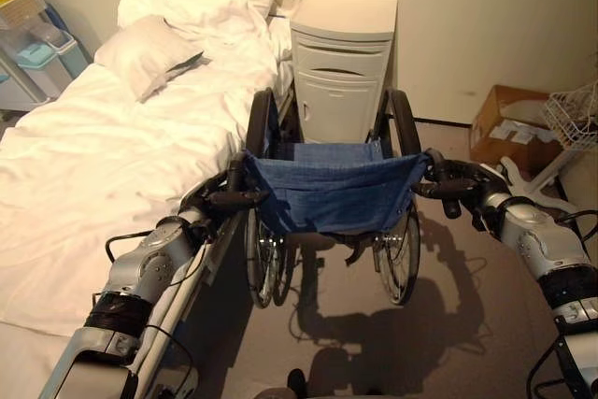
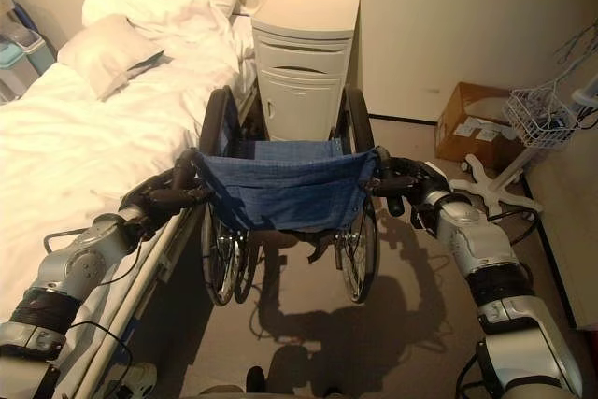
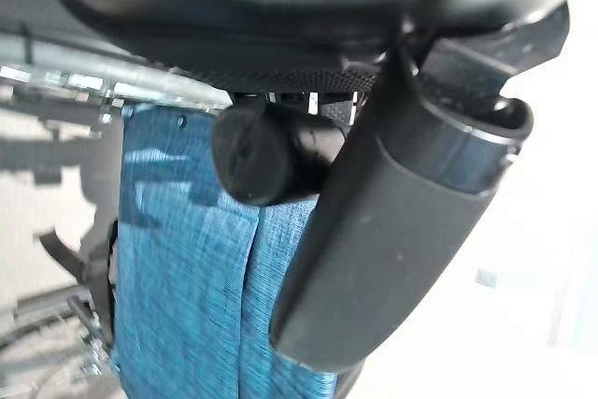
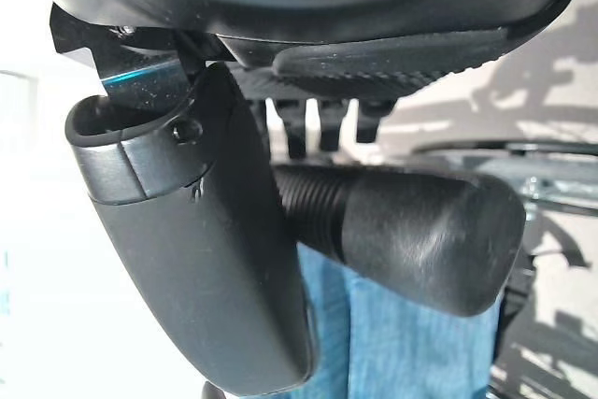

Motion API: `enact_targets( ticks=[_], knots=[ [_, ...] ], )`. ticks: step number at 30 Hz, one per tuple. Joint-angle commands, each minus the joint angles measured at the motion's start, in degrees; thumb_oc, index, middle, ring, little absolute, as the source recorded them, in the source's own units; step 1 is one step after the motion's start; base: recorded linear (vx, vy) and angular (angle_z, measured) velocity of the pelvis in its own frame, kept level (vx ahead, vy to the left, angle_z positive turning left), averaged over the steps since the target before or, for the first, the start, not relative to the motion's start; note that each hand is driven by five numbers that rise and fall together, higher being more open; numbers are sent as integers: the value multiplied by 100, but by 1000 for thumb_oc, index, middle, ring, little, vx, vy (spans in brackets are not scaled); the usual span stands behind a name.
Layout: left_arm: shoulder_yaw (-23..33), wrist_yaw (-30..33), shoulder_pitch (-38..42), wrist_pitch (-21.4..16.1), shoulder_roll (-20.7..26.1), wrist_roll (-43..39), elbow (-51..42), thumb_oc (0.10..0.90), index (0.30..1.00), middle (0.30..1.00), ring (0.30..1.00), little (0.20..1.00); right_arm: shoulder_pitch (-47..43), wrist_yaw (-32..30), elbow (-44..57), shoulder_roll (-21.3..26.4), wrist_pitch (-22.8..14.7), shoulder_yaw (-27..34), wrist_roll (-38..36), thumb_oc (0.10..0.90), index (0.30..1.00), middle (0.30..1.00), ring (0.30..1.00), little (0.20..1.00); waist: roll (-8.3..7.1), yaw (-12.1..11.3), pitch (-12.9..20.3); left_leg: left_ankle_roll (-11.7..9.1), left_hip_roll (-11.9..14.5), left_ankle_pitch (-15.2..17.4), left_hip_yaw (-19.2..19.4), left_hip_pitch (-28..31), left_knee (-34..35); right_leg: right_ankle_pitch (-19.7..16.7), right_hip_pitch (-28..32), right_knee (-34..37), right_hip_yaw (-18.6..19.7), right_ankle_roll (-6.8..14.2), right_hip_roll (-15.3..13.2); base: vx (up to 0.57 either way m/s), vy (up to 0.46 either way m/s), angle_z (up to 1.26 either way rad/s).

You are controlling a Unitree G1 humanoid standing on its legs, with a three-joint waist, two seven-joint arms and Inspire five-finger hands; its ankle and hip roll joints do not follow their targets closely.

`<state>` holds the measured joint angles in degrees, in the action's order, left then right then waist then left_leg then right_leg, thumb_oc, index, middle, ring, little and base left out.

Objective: Push the wheelchair next to the bed

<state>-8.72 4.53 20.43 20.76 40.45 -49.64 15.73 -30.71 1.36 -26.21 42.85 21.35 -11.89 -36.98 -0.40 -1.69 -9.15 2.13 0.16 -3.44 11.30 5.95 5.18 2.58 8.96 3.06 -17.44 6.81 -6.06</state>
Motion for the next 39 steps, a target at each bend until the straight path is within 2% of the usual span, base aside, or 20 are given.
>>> enact_targets(
  ticks=[1, 5, 11, 17, 23, 25, 28, 33, 36, 39],
  knots=[
    [658, 485, 930, -1059, 1093, 842, 341, 800, 900, 900, 900, 900, -503, -356, -113, 1232, -577, 550, 42, 800, 900, 900, 900, 900, 4, -70, 591, -324, 0, 569, 108, 283, -21, -185, -238, -305, 12, 177, -134, -11, -34, -1],
    [821, 722, 721, -1187, 1128, 1284, 235, 800, 900, 900, 900, 900, -211, -349, 4, 1202, -665, 782, -111, 800, 900, 900, 900, 900, -19, -53, 581, -323, 13, 573, 105, 293, -22, -166, -216, -280, 22, 147, -105, -10, -42, -1],
    [940, 841, 377, -1300, 1062, 1540, 177, 800, 900, 900, 900, 900, 156, -287, -40, 1274, -818, 1165, -411, 800, 900, 900, 900, 900, -61, -14, 586, -336, 37, 582, 119, 314, -27, -145, -193, -256, 33, 120, -61, -1, -26, 0],
    [1093, 1012, 77, -1655, 1016, 1732, 30, 800, 900, 900, 900, 900, 483, -256, -94, 1424, -932, 1466, -522, 800, 900, 900, 900, 900, -104, 11, 574, -348, 50, 585, 130, 312, -33, -133, -201, -249, 43, 99, -28, 1, -5, 0],
    [1498, 634, -441, -1914, 712, 649, -586, 800, 900, 900, 900, 900, 1023, -137, -127, 1478, -1141, 1957, -732, 800, 900, 900, 900, 900, -140, -2, 549, -360, 70, 599, 128, 316, -32, -116, -193, -235, 40, 80, -2, 3, -22, -5],
    [1586, 683, -562, -2077, 664, 639, -715, 800, 900, 900, 900, 900, 1099, -136, -131, 1496, -1184, 2047, -732, 800, 900, 900, 900, 900, -140, -13, 541, -361, 72, 601, 122, 320, -32, -108, -194, -242, 35, 76, 0, 0, -11, -15],
    [1772, 856, -711, -2435, 777, 1075, -804, 800, 900, 900, 900, 900, 1160, -125, -192, 1634, -1175, 2175, -743, 800, 900, 900, 900, 900, -140, -32, 533, -374, 76, 610, 126, 328, -36, -81, -183, -257, 12, 68, -3, 1, -6, -10],
    [2100, 1076, -846, -2771, 1187, 1741, -1024, 800, 900, 900, 900, 900, 1254, -66, -274, 1839, -1065, 2302, -704, 800, 900, 900, 900, 900, -142, -94, 529, -388, 72, 624, 110, 310, -35, -41, -177, -268, -53, 58, -12, 0, 0, 0],
    [2268, 1433, -944, -2996, 1311, 2099, -1215, 800, 900, 900, 900, 900, 1362, 4, -318, 1835, -1009, 2376, -669, 800, 900, 900, 900, 900, -150, -125, 537, -396, 71, 631, 93, 307, -33, -25, -170, -272, -92, 56, -23, 0, 0, 0],
    [2379, 1709, -1039, -3058, 1308, 2519, -1456, 800, 900, 900, 900, 900, 1435, 28, -348, 1714, -972, 2360, -587, 800, 900, 900, 900, 900, -163, -171, 539, -394, 68, 642, 60, 304, -31, -13, -153, -267, -128, 45, -31, 0, 0, 0]
  ],
)
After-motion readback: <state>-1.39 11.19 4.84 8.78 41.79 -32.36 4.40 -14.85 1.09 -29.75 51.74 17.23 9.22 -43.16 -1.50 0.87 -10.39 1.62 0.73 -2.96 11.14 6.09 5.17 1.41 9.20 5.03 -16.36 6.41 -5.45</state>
